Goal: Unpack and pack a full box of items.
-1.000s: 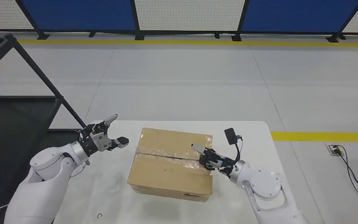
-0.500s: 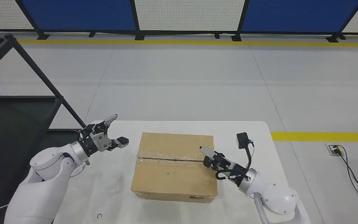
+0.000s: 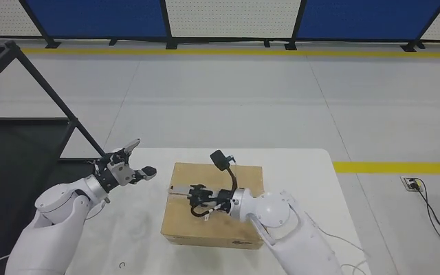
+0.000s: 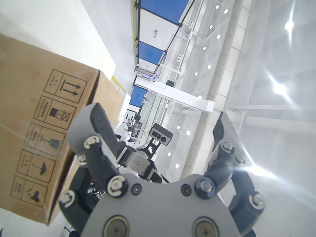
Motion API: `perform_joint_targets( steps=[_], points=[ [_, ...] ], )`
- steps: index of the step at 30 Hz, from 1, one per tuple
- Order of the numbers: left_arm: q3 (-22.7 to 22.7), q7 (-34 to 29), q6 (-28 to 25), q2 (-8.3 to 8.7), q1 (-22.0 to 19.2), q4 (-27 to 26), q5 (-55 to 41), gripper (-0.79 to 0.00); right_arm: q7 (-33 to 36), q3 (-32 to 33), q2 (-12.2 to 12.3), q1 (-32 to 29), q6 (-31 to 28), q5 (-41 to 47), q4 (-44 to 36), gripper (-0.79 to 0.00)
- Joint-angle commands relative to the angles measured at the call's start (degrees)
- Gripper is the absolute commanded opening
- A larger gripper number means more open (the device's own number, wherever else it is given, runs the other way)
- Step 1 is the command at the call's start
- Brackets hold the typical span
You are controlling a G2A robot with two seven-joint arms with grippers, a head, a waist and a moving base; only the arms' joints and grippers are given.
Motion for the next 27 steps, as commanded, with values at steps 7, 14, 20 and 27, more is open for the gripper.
perform_joint_targets(
  steps=[7, 14, 20, 27],
  points=[
    [-2.22, 0.07, -0.94, 0.14, 3.20, -2.09, -2.48, 0.000, -4.54, -7.42, -3.81, 8.27, -0.82, 3.98, 12.37, 0.000],
    [-2.31, -0.54, -0.85, 0.17, 3.38, -2.24, -2.43, 0.000, -5.27, -7.96, -4.89, 9.86, -1.76, 5.01, 16.80, 0.000],
    [-2.31, -0.54, -0.85, 0.17, 3.38, -2.24, -2.43, 0.000, -5.75, -5.05, -3.70, 6.48, -1.98, 2.86, 14.32, 0.000],
    [-2.31, -0.54, -0.85, 0.17, 3.38, -2.24, -2.43, 0.000, -6.37, 1.97, -0.92, -1.49, -2.07, -0.49, 5.96, 0.000]
  ],
)
